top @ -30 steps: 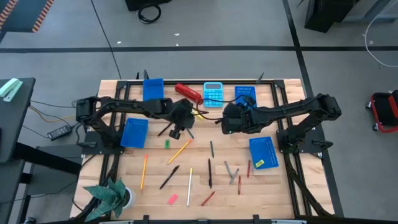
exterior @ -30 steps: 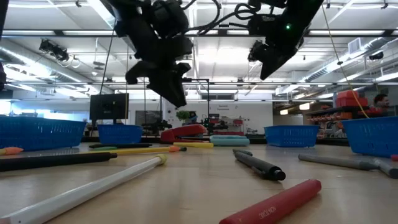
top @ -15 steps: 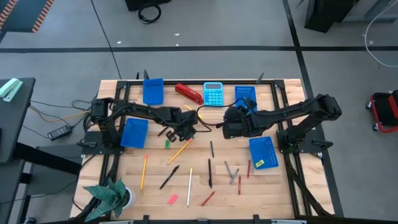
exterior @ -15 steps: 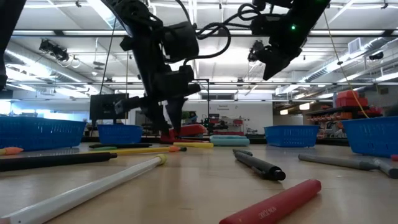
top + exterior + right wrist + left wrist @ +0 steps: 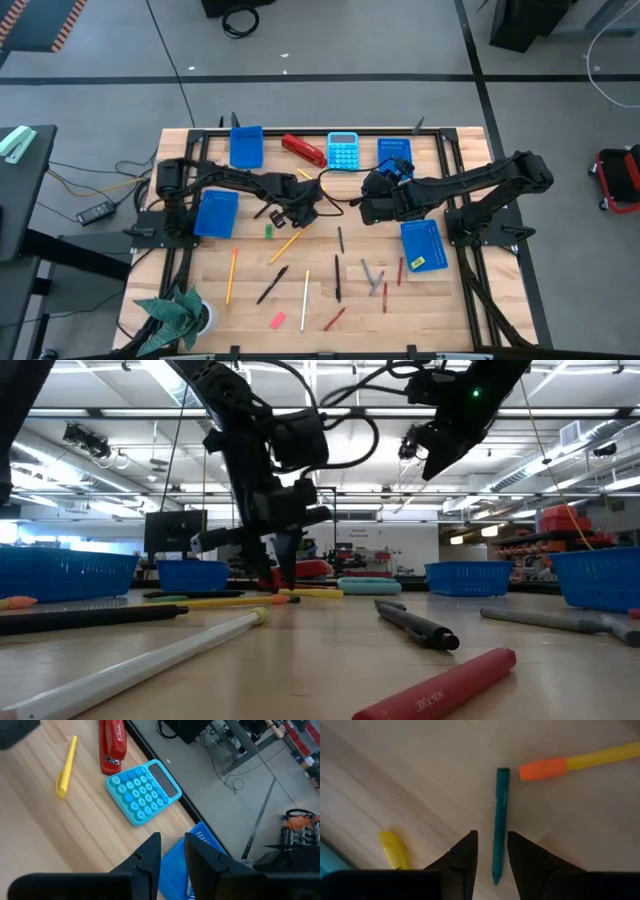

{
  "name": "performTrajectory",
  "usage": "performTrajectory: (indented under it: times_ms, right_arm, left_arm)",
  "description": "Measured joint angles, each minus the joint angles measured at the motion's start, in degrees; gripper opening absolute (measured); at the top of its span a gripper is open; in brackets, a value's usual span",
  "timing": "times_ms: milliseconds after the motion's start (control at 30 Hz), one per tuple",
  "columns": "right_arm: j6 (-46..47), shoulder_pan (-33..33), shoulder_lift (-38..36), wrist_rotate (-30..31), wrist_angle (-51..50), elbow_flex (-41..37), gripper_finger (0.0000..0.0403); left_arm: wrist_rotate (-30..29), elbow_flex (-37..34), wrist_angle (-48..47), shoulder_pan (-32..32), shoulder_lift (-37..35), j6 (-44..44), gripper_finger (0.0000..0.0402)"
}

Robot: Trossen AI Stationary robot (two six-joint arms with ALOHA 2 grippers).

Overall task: Sort crayons/erasers/pens/pencils in bins
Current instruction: Put the green crayon into the top right bin

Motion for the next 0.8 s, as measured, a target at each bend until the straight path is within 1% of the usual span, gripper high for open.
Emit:
performTrajectory:
  times_ms: [133,233,300,367,467,533,667,800]
  right_arm:
    - [-0.6,1.0,-0.2,0.0,-0.1,0.0,0.0092]
    - [-1.2,1.4,-0.2,0.2,-0.1,0.0,0.0092]
    - [-1.2,1.6,-0.2,0.6,-0.2,0.0,0.0092]
    - [-1.3,1.6,-0.2,0.7,-0.3,0.0,0.0092]
    - [-1.0,1.6,-0.2,0.7,-0.7,0.0,0.0092]
    - [-0.9,1.8,-0.2,0.5,-0.9,0.0,0.0092]
    - [-0.6,2.8,-0.2,0.9,-1.5,0.0,0.0092]
    - [-0.8,4.2,-1.1,1.9,-1.7,0.0,0.0092]
  left_arm:
    - [0.1,5.1,-4.5,0.3,2.9,-1.2,0.0101]
    - [0.3,9.1,-10.6,0.7,5.3,-2.6,0.0086]
    - [1.1,11.1,-13.9,1.0,6.9,-2.8,0.0074]
    - [1.6,12.3,-15.1,1.3,8.2,-3.0,0.0063]
    - [1.5,13.4,-15.6,1.4,8.8,-2.9,0.0051]
    - [1.5,14.0,-14.1,1.4,8.9,-2.7,0.0046]
    - [1.1,17.5,-14.2,1.5,8.2,-3.1,0.0040]
    - [1.7,21.6,-13.5,2.4,9.0,1.4,0.0029]
